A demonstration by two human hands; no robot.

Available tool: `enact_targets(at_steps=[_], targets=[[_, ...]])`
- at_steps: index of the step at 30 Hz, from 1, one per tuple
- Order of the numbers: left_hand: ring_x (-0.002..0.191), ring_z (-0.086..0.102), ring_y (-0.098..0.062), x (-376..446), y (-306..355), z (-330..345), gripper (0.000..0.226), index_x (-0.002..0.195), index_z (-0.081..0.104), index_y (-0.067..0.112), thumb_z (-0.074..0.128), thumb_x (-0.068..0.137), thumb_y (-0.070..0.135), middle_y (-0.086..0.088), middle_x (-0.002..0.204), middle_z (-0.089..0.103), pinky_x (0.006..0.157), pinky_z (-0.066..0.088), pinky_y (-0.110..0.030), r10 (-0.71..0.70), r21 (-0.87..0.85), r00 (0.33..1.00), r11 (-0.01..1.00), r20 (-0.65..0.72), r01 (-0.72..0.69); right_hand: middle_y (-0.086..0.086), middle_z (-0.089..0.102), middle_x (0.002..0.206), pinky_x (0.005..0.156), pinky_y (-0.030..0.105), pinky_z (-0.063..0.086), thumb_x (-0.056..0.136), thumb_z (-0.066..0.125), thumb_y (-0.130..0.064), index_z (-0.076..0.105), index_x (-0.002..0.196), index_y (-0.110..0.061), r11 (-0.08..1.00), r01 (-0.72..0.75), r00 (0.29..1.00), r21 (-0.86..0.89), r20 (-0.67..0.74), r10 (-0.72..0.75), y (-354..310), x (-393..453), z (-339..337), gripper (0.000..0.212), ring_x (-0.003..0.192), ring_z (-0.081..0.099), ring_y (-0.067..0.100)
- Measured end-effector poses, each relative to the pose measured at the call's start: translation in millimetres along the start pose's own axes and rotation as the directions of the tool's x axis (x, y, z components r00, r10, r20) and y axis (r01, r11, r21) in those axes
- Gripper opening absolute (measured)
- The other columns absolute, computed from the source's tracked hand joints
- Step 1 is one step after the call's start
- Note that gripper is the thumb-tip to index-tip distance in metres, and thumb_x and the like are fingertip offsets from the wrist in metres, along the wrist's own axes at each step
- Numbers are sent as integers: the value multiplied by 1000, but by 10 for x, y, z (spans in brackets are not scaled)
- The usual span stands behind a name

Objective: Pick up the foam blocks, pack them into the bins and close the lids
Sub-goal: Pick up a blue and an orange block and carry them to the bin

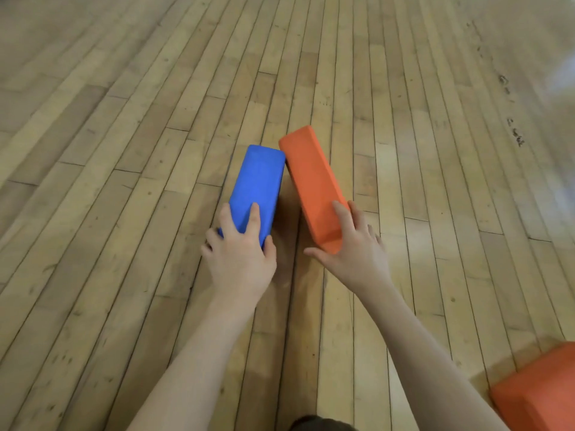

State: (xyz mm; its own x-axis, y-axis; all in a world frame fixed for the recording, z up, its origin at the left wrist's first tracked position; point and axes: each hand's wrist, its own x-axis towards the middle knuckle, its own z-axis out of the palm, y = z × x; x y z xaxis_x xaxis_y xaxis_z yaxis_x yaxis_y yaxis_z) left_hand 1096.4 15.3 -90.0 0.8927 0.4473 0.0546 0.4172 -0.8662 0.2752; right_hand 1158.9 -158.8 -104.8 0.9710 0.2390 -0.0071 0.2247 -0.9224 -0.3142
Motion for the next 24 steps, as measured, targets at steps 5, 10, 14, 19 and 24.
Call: enact_targets(at_steps=[5, 10, 14, 19, 24], targets=[[111, 39, -36, 42, -114, -64, 67, 146, 24, 35, 51, 85, 44, -7, 151, 13, 84, 41, -43, 67, -26, 993, 998, 95, -64, 10, 35, 138, 73, 43, 53, 77, 66, -52, 30, 138, -34, 997, 12, 996, 70, -91, -5, -114, 76, 62, 74, 109, 50, 35], [106, 52, -37, 64, -342, -181, 56, 133, 51, 26, 46, 81, 46, -13, 145, 36, 76, 48, -45, 25, -199, 998, 979, -61, -37, 13, 38, 136, 74, 41, 54, 79, 67, -50, 41, 139, -34, 967, 111, 981, 228, -183, -69, -503, 67, -10, 67, 111, 52, 32], [92, 60, -37, 44, -754, -560, 53, 119, 64, 21, 43, 76, 45, -15, 132, 52, 68, 50, -43, -22, -201, 970, 979, -241, -28, 14, 39, 134, 84, 36, 48, 77, 71, -45, 48, 135, -29, 911, 244, 958, 333, -229, -173, -1080, 70, -159, 64, 118, 48, 28], [85, 63, -36, -1, -1407, -1321, 50, 109, 70, 18, 46, 74, 44, -9, 125, 59, 66, 52, -42, -168, -245, 900, 967, -402, 71, 8, 36, 135, 82, 36, 49, 77, 68, -50, 47, 134, -35, 848, 380, 923, 369, -207, -323, -2113, 74, -344, 63, 119, 47, 22], [80, 63, -33, -289, -2212, -2253, 46, 104, 71, 19, 50, 72, 43, -2, 120, 63, 66, 51, -38, -263, -170, 763, 965, -591, 201, 6, 33, 138, 90, 36, 47, 75, 70, -48, 45, 134, -36, 710, 559, 828, 428, -248, -503, -3338, -139, -569, 65, 122, 45, 21]])
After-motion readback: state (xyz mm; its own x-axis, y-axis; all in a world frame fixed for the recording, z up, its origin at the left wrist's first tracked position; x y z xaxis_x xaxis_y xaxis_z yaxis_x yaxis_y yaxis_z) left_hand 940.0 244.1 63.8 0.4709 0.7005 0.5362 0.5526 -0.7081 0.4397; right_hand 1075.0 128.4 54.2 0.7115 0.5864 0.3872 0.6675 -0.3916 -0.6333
